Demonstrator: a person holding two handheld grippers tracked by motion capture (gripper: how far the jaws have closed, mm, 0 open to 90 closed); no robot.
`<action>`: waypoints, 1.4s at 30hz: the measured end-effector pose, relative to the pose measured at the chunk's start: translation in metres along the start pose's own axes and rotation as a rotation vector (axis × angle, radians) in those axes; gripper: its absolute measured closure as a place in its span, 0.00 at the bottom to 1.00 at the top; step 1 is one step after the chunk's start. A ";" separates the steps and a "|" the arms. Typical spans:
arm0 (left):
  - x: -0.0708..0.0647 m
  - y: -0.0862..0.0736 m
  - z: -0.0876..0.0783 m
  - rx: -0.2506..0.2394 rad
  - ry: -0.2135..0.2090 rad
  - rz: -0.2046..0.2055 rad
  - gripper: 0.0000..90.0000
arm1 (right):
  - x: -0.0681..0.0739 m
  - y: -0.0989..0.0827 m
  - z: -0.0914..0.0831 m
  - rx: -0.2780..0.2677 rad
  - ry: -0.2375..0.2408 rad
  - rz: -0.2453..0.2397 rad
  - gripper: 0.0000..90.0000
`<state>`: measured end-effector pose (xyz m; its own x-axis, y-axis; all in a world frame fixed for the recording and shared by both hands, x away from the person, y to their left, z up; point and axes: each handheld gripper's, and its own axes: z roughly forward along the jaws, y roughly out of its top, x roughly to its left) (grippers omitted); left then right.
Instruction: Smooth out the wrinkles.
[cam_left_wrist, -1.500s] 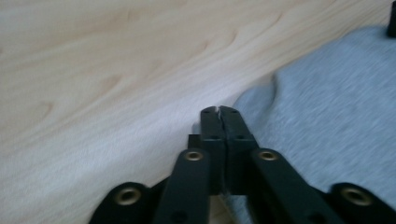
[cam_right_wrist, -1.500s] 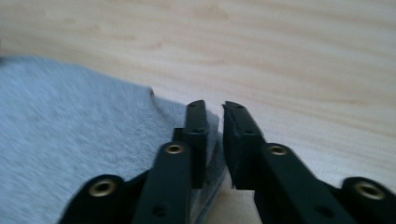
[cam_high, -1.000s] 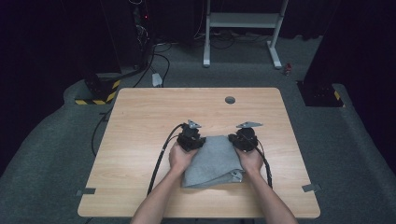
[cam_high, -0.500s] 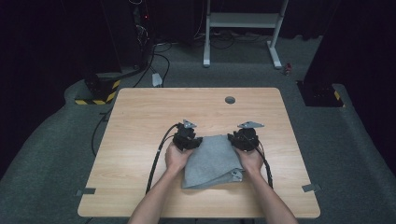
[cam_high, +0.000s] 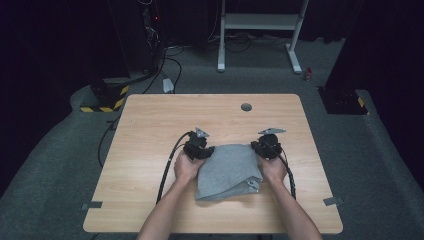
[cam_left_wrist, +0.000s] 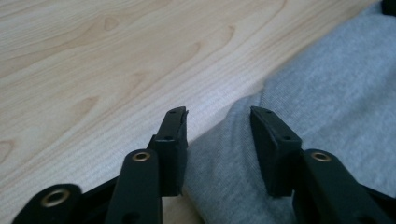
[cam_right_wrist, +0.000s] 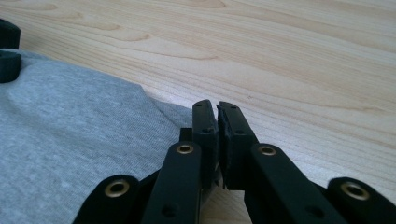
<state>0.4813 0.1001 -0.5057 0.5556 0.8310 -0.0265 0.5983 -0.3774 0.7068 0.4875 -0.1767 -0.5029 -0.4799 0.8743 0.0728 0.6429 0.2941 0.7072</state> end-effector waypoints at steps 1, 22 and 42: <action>-0.001 0.002 -0.001 0.004 -0.005 -0.009 0.60 | 0.004 0.001 -0.001 0.000 -0.005 -0.005 0.86; -0.016 -0.036 -0.056 -0.098 -0.089 -0.056 0.45 | 0.030 -0.033 -0.050 -0.083 0.106 -0.076 0.64; -0.068 -0.083 -0.091 -0.052 -0.077 0.060 0.36 | 0.057 -0.074 -0.092 -0.110 0.191 -0.142 0.48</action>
<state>0.3414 0.1125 -0.4984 0.6339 0.7726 -0.0360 0.5326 -0.4023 0.7446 0.3576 -0.1839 -0.4865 -0.6715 0.7354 0.0910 0.4969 0.3559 0.7915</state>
